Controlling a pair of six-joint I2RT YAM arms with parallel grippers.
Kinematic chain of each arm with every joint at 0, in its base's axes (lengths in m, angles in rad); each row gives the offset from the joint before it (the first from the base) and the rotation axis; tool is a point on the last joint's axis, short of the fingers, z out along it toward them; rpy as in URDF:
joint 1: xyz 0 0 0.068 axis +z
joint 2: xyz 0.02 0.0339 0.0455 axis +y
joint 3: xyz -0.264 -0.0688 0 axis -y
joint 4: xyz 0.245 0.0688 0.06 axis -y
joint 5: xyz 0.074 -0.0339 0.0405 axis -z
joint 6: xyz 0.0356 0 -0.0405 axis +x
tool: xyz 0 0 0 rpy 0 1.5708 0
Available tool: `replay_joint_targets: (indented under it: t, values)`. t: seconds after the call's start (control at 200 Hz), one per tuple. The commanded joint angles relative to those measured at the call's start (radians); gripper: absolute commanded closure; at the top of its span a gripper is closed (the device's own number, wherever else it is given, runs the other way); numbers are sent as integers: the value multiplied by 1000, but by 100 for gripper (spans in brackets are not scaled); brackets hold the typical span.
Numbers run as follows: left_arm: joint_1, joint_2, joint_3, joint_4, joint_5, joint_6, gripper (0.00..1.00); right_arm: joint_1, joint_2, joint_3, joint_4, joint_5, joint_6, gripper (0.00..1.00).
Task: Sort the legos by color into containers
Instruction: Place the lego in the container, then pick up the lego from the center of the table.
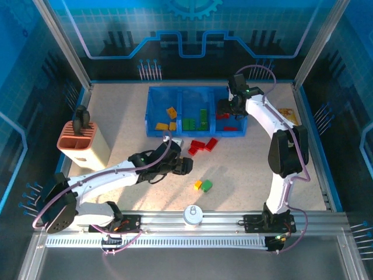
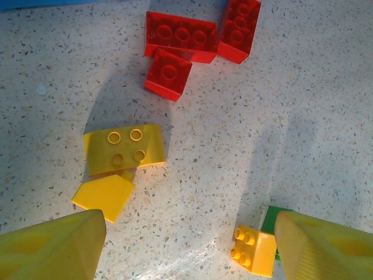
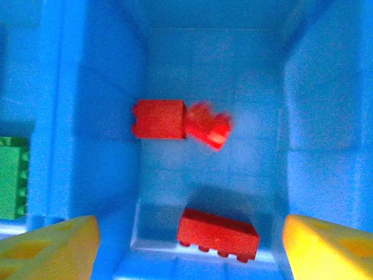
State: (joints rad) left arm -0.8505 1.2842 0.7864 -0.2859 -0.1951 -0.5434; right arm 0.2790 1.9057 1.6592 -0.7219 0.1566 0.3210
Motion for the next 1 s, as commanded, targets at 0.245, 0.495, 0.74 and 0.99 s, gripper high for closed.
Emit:
replay_joint_targets:
  t: [0.245, 0.495, 0.74, 0.99]
  values:
    - [43, 104, 92, 47, 20, 28, 21, 91, -495, -360, 112, -1, 25, 14]
    - [80, 259, 204, 49, 74, 84, 21, 137, -898, -879, 280, -33, 79, 11]
    - [96, 402, 320, 18, 97, 106, 21, 162, -1224, -1151, 244, -43, 177, 9]
    - [97, 558, 456, -75, 16, 132, 23, 163, -1234, -1149, 180, -19, 183, 9]
